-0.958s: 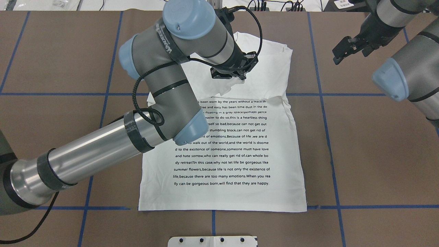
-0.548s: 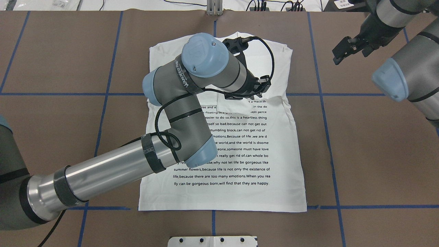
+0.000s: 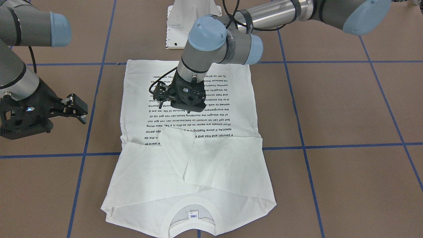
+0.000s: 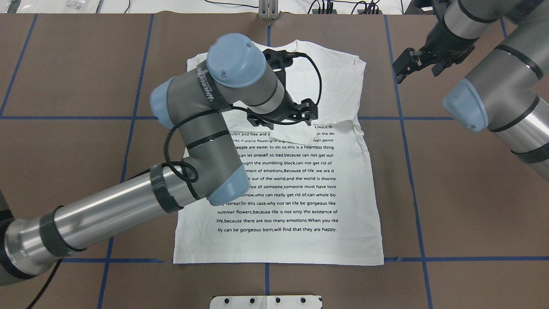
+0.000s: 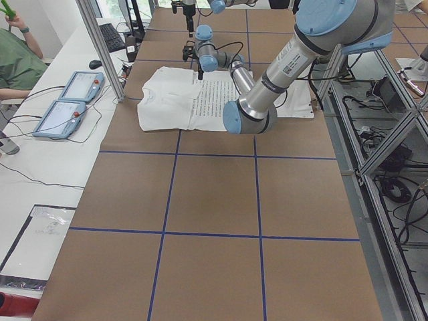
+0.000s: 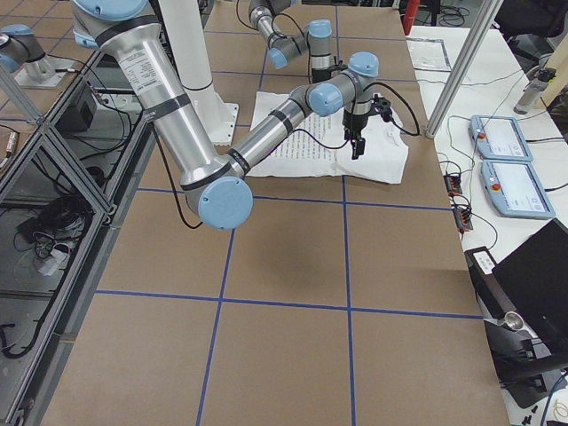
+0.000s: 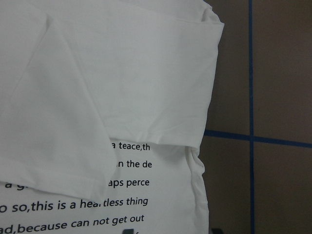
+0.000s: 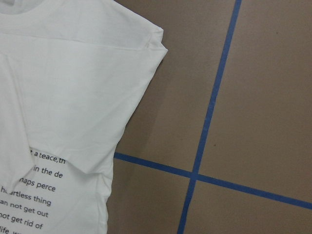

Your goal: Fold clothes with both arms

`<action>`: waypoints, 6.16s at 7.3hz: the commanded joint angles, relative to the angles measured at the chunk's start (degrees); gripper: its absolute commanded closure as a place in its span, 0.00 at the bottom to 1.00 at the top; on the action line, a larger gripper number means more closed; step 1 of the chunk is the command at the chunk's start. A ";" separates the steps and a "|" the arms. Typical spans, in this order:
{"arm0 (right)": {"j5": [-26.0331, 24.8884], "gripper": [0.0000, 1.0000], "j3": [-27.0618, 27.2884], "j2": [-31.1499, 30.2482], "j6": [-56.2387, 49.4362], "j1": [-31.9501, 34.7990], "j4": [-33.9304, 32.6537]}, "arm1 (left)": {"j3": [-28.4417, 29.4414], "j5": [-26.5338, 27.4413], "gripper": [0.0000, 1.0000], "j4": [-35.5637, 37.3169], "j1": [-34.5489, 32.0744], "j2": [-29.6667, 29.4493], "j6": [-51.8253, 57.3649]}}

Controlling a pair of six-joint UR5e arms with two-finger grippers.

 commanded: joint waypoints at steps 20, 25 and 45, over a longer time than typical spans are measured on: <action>-30.83 0.45 -40.85 30.49 11.48 -27.77 11.05 | -14.50 -14.43 0.00 6.86 -22.10 24.29 42.62; -30.83 1.00 -39.88 30.40 11.66 -27.60 10.87 | -14.50 -14.43 0.00 6.77 -22.10 24.29 41.74; -15.71 0.00 9.54 -12.70 27.34 -20.45 16.85 | -33.80 -2.15 0.00 6.69 -3.06 31.39 1.01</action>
